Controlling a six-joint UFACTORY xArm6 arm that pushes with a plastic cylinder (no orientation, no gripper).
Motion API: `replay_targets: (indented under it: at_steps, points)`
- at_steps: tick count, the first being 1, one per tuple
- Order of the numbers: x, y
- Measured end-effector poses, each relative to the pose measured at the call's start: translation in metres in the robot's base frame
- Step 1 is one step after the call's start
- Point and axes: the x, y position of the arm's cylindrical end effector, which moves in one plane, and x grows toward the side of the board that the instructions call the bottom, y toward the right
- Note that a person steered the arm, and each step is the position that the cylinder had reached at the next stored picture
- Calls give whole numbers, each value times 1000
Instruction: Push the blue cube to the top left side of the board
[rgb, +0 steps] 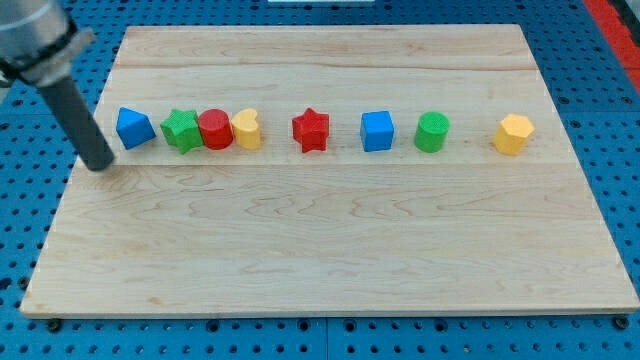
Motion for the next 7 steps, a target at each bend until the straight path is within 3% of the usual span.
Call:
replay_targets:
  at_steps: [1,2,3,7]
  points:
    - [24,133]
    - [-9,265]
    - [-47,323]
    - [-94,276]
